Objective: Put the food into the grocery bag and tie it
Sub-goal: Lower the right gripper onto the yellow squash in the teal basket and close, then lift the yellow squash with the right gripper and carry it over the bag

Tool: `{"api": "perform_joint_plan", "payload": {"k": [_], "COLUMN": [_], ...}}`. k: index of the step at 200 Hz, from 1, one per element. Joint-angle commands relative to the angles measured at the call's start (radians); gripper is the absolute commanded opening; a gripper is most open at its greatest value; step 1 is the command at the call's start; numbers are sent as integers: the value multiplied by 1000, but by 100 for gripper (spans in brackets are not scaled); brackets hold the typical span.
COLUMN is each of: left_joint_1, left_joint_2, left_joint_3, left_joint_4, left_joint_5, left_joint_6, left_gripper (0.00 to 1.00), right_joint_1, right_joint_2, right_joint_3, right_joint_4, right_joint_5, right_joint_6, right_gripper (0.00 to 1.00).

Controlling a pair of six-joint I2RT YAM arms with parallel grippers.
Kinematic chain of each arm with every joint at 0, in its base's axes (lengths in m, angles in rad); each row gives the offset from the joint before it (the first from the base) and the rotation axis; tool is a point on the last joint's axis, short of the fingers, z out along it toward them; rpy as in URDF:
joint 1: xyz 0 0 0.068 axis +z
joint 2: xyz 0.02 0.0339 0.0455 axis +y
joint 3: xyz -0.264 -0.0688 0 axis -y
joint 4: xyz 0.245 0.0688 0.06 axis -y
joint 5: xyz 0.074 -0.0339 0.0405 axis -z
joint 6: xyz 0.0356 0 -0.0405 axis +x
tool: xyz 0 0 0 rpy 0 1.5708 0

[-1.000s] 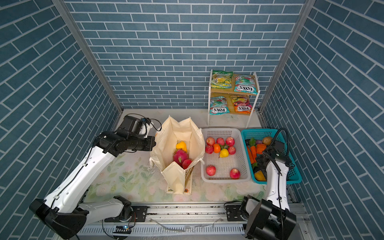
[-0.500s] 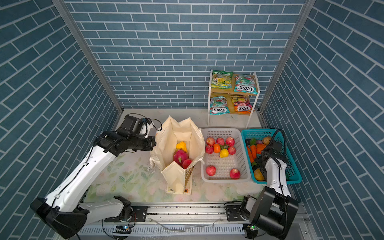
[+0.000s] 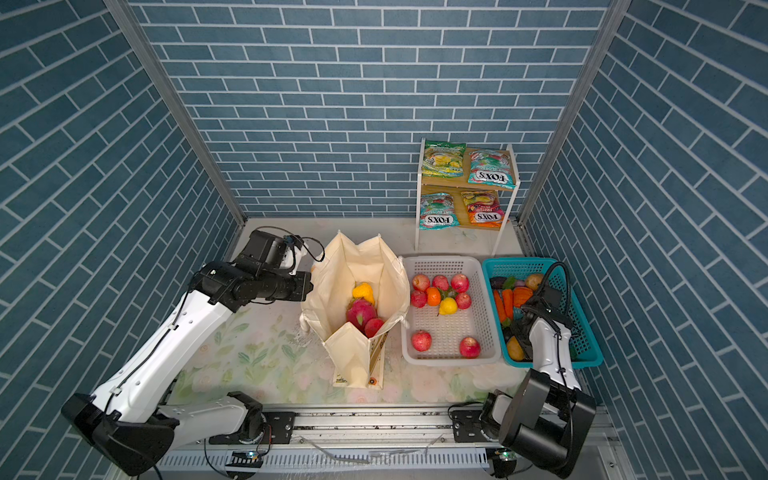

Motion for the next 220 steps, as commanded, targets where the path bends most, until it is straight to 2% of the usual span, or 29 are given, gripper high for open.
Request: {"api": "perform_joint_plan", "payload": {"k": [1, 43, 107, 155, 183, 220], "left_joint_1": [-9, -9, -9, -9, -10, -10], "left_joint_2": [15, 18, 13, 22, 28, 27], "left_joint_3": [5, 7, 6, 8, 6, -15], "left_joint_4": [-3, 1, 13, 27, 39, 56], "left_joint_5": [-3, 1, 8, 22, 34, 45], "left_joint_6": [7, 11, 10, 7, 7, 5], "left_gripper": [0, 0, 0, 0, 0, 0], "right_joint_1": [0, 0, 0, 8, 79, 260], "right_joint_2": [-31, -94, -197, -211, -221, -193], "right_joint_3": [-10, 41, 230, 327, 402, 540], "right_joint_4": [-3, -57, -172, -175, -204, -262], "right_joint_5": [-35, -36, -14, -117, -126, -68], "right_joint_6": [14, 16, -5, -14, -41, -55], "right_gripper": [44, 38, 38, 38, 36, 36]}}
